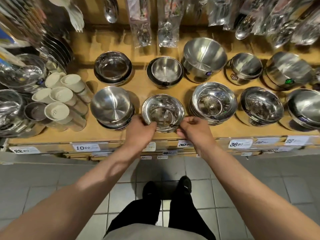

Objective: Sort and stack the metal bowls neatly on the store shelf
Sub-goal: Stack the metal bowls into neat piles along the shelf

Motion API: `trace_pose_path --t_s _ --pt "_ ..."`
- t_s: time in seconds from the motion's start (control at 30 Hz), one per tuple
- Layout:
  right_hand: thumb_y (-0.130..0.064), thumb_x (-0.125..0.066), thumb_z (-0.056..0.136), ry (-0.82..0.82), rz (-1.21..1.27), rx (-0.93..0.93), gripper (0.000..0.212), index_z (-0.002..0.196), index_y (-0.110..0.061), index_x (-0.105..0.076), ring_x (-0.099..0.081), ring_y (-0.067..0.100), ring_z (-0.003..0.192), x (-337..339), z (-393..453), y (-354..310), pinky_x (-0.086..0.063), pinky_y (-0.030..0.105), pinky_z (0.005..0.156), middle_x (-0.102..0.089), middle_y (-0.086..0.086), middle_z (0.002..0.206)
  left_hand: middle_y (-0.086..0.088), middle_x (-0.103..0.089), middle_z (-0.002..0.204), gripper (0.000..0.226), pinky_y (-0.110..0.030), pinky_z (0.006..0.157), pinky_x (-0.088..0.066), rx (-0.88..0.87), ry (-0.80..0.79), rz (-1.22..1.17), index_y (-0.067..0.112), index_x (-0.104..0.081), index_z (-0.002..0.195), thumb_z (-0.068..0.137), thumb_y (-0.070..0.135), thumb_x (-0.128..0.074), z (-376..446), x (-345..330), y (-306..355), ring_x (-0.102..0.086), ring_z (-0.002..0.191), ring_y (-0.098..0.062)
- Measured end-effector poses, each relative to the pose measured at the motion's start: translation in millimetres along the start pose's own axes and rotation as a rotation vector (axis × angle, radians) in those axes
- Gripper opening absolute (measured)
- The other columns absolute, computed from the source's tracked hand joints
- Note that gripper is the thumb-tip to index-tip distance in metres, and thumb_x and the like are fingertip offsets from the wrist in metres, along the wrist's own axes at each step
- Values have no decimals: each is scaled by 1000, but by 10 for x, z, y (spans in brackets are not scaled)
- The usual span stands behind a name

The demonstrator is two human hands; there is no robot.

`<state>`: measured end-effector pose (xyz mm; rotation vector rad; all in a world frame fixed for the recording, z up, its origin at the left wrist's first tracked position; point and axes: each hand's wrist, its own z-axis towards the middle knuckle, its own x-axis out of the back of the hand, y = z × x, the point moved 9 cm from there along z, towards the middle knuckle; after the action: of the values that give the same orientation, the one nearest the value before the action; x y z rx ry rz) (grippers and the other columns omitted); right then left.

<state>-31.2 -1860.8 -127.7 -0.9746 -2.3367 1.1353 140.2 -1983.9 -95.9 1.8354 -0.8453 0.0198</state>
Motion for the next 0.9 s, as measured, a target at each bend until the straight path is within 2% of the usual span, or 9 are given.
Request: trace_pose_path --t_s 0.1,0.17,0.33,0.43,0.57,0.63,0.7,0.73,0.9 --pt "-6 -75 88 -22 -37 -37 13 91 -10 -64 -70 11 61 37 -24 57 -54 16 55 -71 9 77 -2 -73 88 10 -48 80 -62 56 47 80 16 -65 99 90 18 -64 79 23 -27 -74 82 -26" --pt "-7 -77 86 -49 -64 -54 14 89 -10 -63 -68 13 65 56 -31 67 -54 17 55 -70 7 77 -10 -74 90 7 -50 81 -62 65 42 91 10 -65 94 93 16 -61 105 13 -31 -75 83 -30" --pt "-26 -68 97 -9 -4 -83 13 103 -14 -66 -74 19 98 85 -1 103 -58 16 59 -74 8 107 -15 -74 72 28 -50 74 -63 25 61 147 6 -63 71 97 13 -53 119 34 40 -76 69 -29" --pt "-14 -66 98 3 -4 -45 4 100 -16 -69 -75 24 100 68 -12 121 -59 16 61 -75 12 109 -16 -73 67 38 -49 73 -63 3 56 196 8 -59 66 102 16 -47 123 31 96 -76 67 -30" --pt "0 -72 89 10 -23 -48 17 95 -14 -64 -74 21 92 116 -15 150 -63 22 68 -71 7 100 -19 -73 72 46 -46 83 -61 17 17 142 6 -61 69 106 30 -46 145 -8 118 -75 73 -34" --pt "1 -76 85 -5 -27 -64 22 95 -12 -62 -74 19 87 129 -12 151 -62 19 64 -71 6 96 -11 -72 76 35 -45 83 -60 36 -33 121 8 -61 83 102 35 -53 113 -78 109 -75 78 -31" --pt "-2 -79 84 0 -35 -67 22 96 -11 -62 -73 16 81 151 -3 143 -59 16 59 -72 7 95 -5 -69 87 17 -37 72 -58 14 -42 161 13 -57 103 95 26 -63 73 -108 124 -73 83 -26" --pt "-5 -78 86 7 -24 -65 19 96 -11 -63 -73 16 81 162 1 145 -58 15 58 -73 7 96 -3 -68 90 20 -35 67 -56 -4 -39 203 15 -56 109 92 20 -65 63 -111 134 -71 83 -25" --pt "-10 -70 95 29 -19 -5 5 93 -15 -71 -75 19 91 152 -42 155 -61 20 66 -75 9 101 -13 -71 98 21 -48 76 -64 26 -40 131 7 -61 115 94 6 -60 65 -78 136 -76 78 -28"
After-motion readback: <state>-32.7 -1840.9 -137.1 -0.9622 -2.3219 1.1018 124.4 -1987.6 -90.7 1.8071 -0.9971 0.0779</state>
